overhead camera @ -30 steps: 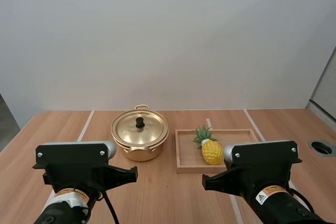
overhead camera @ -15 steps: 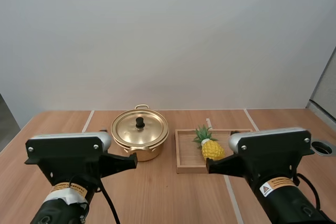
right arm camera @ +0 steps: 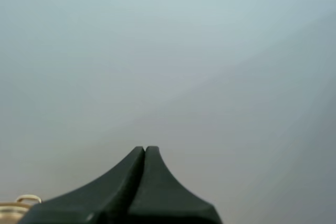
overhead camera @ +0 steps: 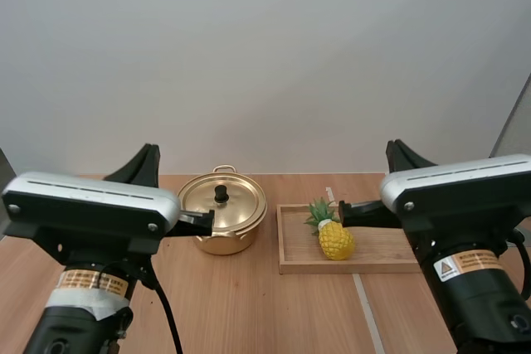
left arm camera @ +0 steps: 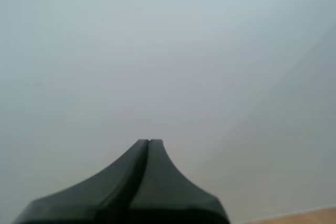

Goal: Open the pot, put the pineapple inside, and close it

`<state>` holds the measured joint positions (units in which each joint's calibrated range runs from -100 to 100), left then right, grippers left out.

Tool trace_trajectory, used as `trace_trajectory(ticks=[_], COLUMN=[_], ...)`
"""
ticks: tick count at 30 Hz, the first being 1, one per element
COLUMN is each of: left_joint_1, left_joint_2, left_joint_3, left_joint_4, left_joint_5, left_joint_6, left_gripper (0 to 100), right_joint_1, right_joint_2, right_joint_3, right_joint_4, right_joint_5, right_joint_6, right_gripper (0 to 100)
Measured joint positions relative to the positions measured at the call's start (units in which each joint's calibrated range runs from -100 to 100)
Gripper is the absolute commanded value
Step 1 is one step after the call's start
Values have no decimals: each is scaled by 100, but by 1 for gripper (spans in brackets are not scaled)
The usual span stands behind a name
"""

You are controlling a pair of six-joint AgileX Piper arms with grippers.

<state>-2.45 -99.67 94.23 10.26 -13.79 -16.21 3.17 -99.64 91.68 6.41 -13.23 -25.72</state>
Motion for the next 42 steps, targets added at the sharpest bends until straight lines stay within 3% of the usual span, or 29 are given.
trace_trajectory(ticks=[6,14,18,31,36,42], left_joint_1=[0,0,0,0,0,0], left_joint_2=[-10,254,793,3341,4209,5083], left_joint_3=[-927,-2455,-3498,-6703,-7590,-7933], left_joint_4=[37,61,61,21,-720,-1708], left_joint_5=[83,847,1753,5204,6818,8278], left_joint_6=[121,121,121,206,819,1498], left_gripper=[0,0,0,0,0,0], right_joint_1=[0,0,0,0,-22,-242], right_joint_2=[-11,212,684,2598,3114,3735], right_joint_3=[-805,-2250,-3004,-5372,-5696,-5720], right_joint_4=[37,47,47,70,22,-74], right_joint_5=[26,1154,1518,4520,5295,5996], right_joint_6=[-8,-8,-8,-8,-8,-8], right_gripper=[0,0,0,0,0,0])
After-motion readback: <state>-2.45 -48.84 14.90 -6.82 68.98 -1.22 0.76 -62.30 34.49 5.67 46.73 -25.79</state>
